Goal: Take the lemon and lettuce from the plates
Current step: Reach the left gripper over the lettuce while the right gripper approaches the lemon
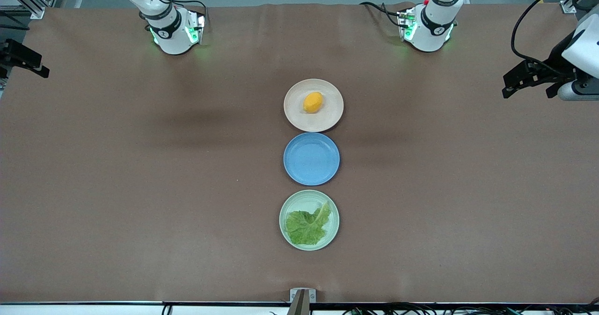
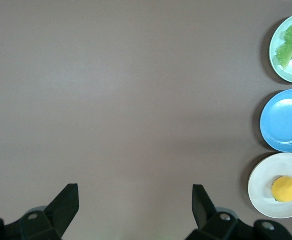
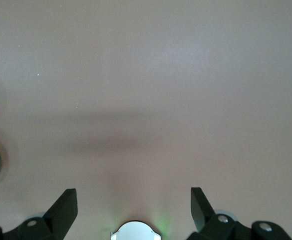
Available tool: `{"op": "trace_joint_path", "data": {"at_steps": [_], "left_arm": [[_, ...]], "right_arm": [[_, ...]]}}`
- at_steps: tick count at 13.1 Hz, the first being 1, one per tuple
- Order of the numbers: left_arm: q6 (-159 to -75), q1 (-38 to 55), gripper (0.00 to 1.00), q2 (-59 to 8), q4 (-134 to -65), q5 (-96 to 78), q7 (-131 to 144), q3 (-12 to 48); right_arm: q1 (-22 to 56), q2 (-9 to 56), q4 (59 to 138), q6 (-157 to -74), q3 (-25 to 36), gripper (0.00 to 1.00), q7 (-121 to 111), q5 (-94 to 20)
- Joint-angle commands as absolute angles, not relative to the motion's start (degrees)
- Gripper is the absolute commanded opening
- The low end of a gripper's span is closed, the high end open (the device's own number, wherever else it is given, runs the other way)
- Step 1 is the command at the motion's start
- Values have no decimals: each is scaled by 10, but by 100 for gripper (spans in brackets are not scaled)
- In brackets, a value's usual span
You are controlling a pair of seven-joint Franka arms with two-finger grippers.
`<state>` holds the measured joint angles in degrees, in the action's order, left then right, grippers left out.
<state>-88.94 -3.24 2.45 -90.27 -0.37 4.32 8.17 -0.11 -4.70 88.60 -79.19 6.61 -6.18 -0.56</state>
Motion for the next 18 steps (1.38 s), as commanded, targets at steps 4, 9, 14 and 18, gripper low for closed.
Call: {"op": "trace_joint_path", "data": {"at_steps": [4,9,14,18], "left_arm": [[-888,-36,100,-3,-887,2,40,86],[-952,-19,100,-131,-818,-26,46,108],[-1146,67,100,-258,-819,-25,35,119],[-1377,130,100,-364,-817,-24,31,119]], "right_arm": [[-2,-60,893,-792,65,100,-55,-6],[-2,-59,888,-791,65,100,-56,-2],[-5,-21,872,-801,65,100,-55,1],[-12,22,873,-852,66,100,-61,4]]}}
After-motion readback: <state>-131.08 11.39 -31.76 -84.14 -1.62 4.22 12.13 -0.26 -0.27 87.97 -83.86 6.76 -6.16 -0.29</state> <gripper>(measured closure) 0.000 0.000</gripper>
